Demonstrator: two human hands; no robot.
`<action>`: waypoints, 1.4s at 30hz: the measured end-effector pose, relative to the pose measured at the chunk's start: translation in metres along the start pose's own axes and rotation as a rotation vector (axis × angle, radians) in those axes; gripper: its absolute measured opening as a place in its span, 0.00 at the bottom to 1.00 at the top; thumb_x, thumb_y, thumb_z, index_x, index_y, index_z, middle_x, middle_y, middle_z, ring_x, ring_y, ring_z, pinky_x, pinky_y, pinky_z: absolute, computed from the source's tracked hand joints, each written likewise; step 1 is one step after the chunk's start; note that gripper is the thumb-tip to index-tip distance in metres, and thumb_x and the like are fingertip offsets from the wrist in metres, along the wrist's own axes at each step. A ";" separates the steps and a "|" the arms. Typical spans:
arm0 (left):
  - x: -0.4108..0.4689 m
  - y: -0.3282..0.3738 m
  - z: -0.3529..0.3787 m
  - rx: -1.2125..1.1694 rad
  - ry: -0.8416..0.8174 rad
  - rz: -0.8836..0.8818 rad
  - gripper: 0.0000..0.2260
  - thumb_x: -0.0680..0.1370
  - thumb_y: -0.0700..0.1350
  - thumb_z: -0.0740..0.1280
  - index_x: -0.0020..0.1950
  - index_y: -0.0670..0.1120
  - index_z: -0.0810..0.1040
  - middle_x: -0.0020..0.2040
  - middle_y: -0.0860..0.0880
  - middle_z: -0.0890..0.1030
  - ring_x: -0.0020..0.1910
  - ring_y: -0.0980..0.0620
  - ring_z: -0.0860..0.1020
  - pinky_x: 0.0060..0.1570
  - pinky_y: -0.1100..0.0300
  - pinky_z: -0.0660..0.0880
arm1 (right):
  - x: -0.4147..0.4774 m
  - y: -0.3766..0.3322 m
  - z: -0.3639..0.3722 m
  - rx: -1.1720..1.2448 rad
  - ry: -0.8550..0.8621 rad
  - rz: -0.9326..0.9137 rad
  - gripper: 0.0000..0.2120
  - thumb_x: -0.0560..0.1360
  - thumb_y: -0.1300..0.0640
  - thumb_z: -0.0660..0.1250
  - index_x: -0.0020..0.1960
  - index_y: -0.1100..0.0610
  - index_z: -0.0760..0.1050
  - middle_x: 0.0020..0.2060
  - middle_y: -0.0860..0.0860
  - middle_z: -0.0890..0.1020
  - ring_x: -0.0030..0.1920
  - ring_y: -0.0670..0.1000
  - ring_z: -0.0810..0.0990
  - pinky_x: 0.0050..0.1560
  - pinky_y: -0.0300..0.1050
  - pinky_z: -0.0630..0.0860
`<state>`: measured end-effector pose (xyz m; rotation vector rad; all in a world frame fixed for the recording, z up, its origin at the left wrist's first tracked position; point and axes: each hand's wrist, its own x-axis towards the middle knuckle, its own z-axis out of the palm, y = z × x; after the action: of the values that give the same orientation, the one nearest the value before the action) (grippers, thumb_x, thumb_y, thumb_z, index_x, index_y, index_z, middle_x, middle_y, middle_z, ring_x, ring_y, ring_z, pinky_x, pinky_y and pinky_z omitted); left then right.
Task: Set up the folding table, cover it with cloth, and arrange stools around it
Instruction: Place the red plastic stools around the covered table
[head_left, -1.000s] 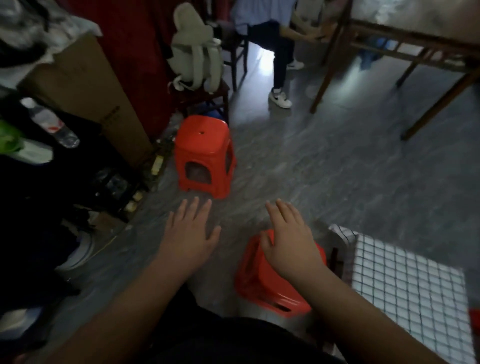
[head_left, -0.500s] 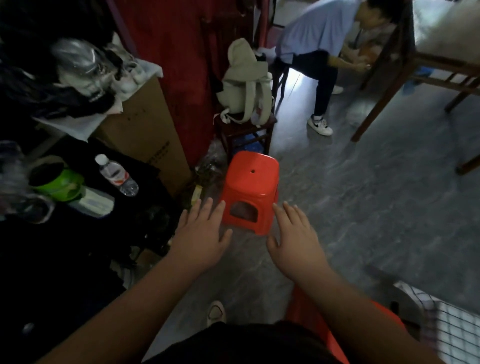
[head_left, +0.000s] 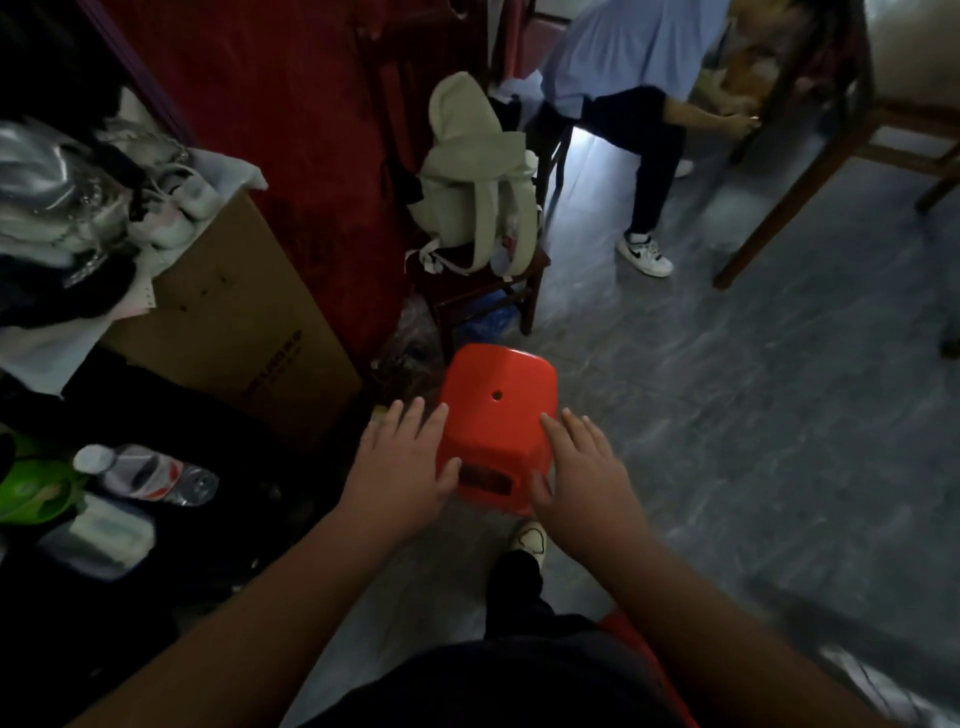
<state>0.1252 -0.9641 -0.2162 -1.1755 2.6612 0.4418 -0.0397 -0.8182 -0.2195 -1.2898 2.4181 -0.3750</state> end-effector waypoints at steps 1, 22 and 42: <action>0.020 0.002 0.000 -0.006 -0.016 -0.016 0.32 0.81 0.60 0.56 0.82 0.52 0.50 0.82 0.46 0.53 0.80 0.45 0.50 0.77 0.45 0.50 | 0.023 0.007 -0.001 -0.002 -0.024 -0.002 0.33 0.78 0.45 0.62 0.81 0.51 0.57 0.80 0.53 0.60 0.80 0.56 0.55 0.78 0.52 0.54; 0.405 -0.073 0.253 -0.513 -0.463 -0.464 0.43 0.75 0.58 0.71 0.81 0.54 0.48 0.75 0.46 0.68 0.70 0.43 0.71 0.68 0.48 0.70 | 0.339 0.186 0.263 0.397 -0.279 0.655 0.49 0.73 0.45 0.74 0.82 0.51 0.47 0.77 0.56 0.62 0.74 0.59 0.67 0.73 0.59 0.66; 0.383 -0.061 0.142 -0.424 -0.327 -0.360 0.51 0.74 0.58 0.73 0.79 0.60 0.35 0.72 0.40 0.65 0.66 0.40 0.73 0.65 0.46 0.71 | 0.327 0.124 0.156 0.454 -0.134 0.708 0.48 0.77 0.47 0.69 0.82 0.49 0.38 0.74 0.57 0.64 0.70 0.59 0.71 0.68 0.54 0.69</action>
<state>-0.0754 -1.2161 -0.4746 -1.5034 2.0772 1.0597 -0.2288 -1.0331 -0.4738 -0.2301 2.3014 -0.5546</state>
